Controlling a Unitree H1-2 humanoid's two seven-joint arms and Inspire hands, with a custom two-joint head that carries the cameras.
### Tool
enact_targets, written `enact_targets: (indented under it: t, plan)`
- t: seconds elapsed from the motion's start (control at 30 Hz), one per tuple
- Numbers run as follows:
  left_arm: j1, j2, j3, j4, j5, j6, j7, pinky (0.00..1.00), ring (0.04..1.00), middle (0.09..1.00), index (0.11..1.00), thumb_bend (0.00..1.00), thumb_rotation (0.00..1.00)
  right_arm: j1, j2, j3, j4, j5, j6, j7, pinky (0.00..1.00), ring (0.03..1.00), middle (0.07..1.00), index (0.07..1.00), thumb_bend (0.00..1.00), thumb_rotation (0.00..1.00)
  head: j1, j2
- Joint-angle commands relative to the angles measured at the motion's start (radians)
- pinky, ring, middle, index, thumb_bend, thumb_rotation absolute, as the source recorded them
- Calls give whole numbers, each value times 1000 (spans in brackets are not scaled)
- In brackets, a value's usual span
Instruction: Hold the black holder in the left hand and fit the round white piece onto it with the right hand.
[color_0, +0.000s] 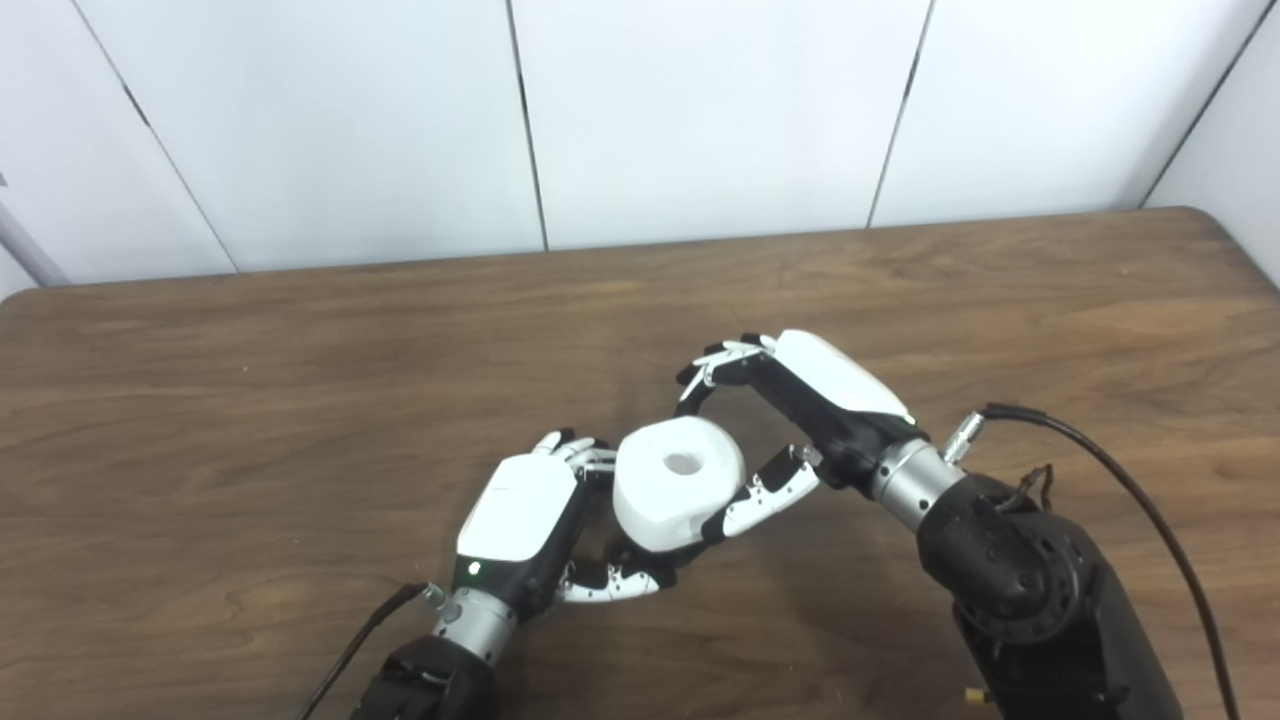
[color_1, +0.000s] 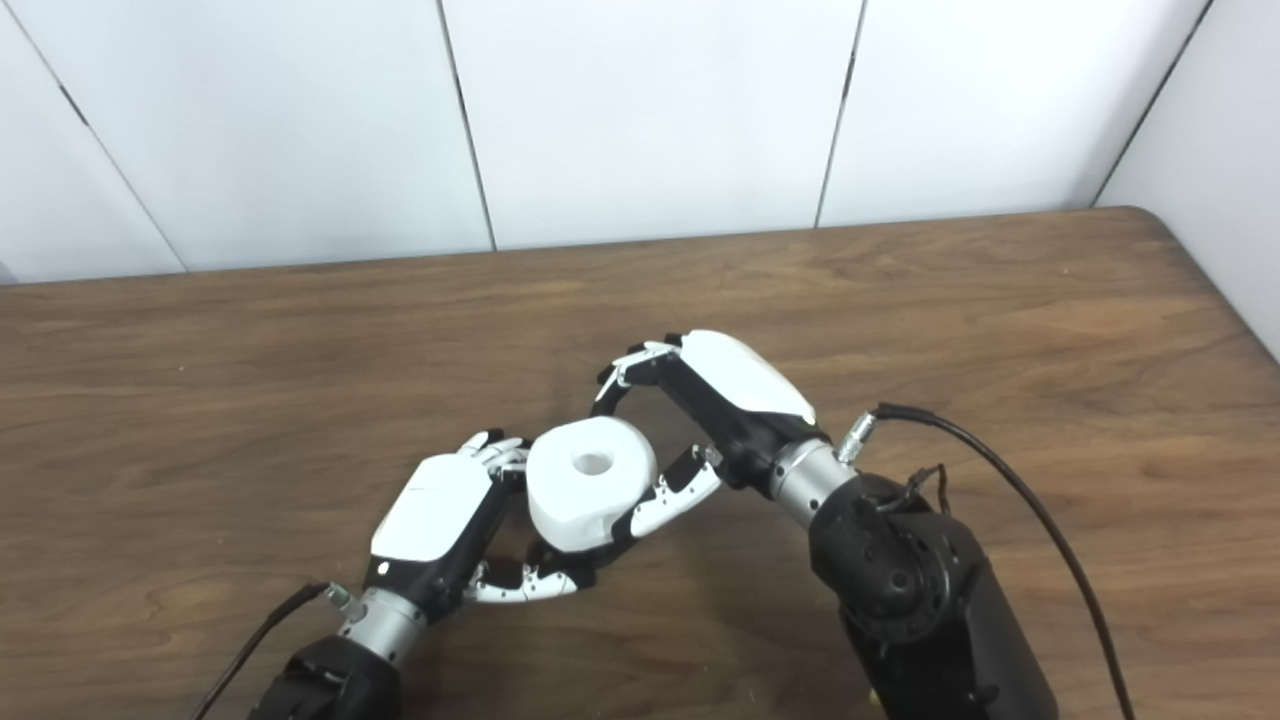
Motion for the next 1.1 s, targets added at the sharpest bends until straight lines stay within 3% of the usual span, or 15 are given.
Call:
enact_targets:
  t: [0.0,1.07]
  plan:
    - [1,0,-22,26,16,-1,-27,948,863,767,485,521,50,-23,-8,-4,-14,1,-34,-29,1000,912,799,482,523,133,1,1]
    - [4,-1,-24,9,21,10,-42,950,864,771,486,522,50,17,7,21,13,-20,-63,-67,1000,914,792,482,524,133,1,7]
